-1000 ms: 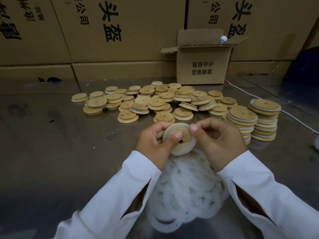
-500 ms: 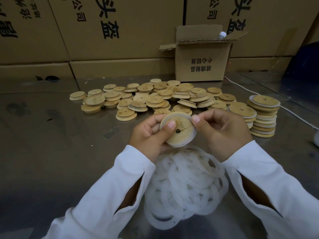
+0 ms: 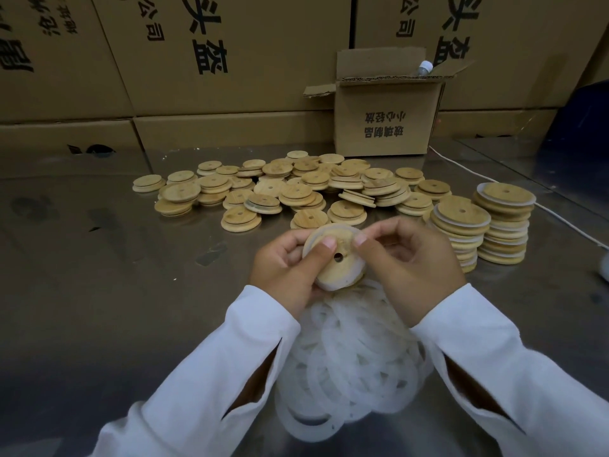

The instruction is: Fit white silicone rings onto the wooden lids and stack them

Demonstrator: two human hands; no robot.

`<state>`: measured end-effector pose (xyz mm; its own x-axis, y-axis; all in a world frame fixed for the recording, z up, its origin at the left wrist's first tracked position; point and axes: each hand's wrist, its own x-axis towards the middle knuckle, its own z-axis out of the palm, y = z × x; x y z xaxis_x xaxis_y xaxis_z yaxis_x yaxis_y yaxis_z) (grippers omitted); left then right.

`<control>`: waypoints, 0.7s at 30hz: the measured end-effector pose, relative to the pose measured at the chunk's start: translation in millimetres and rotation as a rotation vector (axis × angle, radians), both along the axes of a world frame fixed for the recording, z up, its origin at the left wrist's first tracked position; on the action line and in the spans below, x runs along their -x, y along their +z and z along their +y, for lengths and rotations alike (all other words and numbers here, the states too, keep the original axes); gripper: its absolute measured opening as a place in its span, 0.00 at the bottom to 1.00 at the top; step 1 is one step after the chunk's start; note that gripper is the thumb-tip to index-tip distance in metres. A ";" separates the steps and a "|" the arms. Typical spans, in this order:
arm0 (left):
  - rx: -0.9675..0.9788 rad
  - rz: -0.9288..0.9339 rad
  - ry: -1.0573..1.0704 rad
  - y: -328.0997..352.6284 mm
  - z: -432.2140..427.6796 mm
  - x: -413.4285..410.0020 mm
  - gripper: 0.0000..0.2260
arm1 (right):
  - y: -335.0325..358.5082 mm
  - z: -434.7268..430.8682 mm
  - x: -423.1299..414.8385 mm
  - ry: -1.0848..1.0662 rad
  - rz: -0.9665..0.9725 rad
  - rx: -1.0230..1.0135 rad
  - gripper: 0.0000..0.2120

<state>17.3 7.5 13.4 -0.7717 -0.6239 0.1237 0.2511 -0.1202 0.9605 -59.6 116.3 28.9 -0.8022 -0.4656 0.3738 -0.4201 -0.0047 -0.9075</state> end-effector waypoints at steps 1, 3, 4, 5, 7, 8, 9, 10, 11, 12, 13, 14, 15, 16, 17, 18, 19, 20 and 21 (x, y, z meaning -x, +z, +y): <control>-0.005 0.003 0.012 0.2 0.0 0.3 0.03 | -2.8 -0.4 -2.3 -0.038 0.077 -0.067 0.08; -0.024 0.015 0.035 0.7 0.2 0.7 0.03 | -7.7 -1.1 -7.6 -0.117 0.277 -0.201 0.14; -0.035 0.026 0.046 0.8 0.2 1.1 0.03 | -8.7 -1.7 -9.8 -0.147 0.351 -0.222 0.13; -0.050 0.041 0.052 0.9 0.4 1.4 0.03 | -9.2 -1.8 -11.4 -0.172 0.388 -0.214 0.11; -0.082 0.066 0.046 1.2 0.6 1.8 0.03 | -8.6 -1.5 -11.1 -0.205 0.401 -0.164 0.07; -0.089 0.070 0.032 1.0 0.7 1.9 0.05 | -7.6 -0.9 -10.2 -0.212 0.401 -0.144 0.06; -0.086 0.065 0.011 0.6 0.9 2.1 0.07 | -6.3 0.0 -9.2 -0.211 0.402 -0.134 0.05; -0.071 0.053 -0.010 0.0 0.8 2.2 0.10 | -4.9 1.1 -8.3 -0.202 0.404 -0.134 0.04; -0.049 0.038 -0.025 -0.5 0.7 2.2 0.12 | -3.5 2.1 -7.6 -0.192 0.408 -0.145 0.04; -0.030 0.028 -0.033 -1.2 0.4 1.9 0.13 | -2.8 2.7 -7.3 -0.184 0.413 -0.160 0.03; -0.017 0.025 -0.038 -1.4 0.2 1.5 0.14 | -2.5 3.0 -7.2 -0.181 0.417 -0.174 0.03; -0.007 0.027 -0.040 -1.6 0.1 1.1 0.15 | -2.5 3.2 -7.0 -0.180 0.415 -0.179 0.03; 0.005 0.029 -0.038 -1.4 0.0 0.5 0.15 | -2.8 3.4 -6.6 -0.179 0.410 -0.176 0.04; 0.019 0.032 -0.030 -1.1 -0.3 0.1 0.15 | -2.7 3.6 -6.1 -0.180 0.397 -0.166 0.04; 0.037 0.032 -0.019 -0.8 -0.8 -0.5 0.14 | -2.3 4.1 -5.5 -0.183 0.376 -0.156 0.05; 0.058 0.032 -0.009 -0.2 -1.7 -1.1 0.13 | -1.0 4.9 -4.9 -0.183 0.340 -0.154 0.06; 0.084 0.031 0.000 0.8 -2.6 -1.6 0.12 | 0.9 5.6 -3.3 -0.177 0.282 -0.158 0.05; 0.111 0.029 0.007 2.0 -3.3 -1.8 0.11 | 3.2 6.8 -1.3 -0.159 0.206 -0.165 0.05; 0.133 0.027 0.007 3.5 -3.8 -2.1 0.11 | 5.2 8.2 1.1 -0.131 0.124 -0.165 0.05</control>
<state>19.4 3.7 16.9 -0.7627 -0.6060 0.2260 0.2772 0.0094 0.9608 -60.7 124.5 34.2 -0.8124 -0.4234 0.4009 -0.5159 0.2014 -0.8326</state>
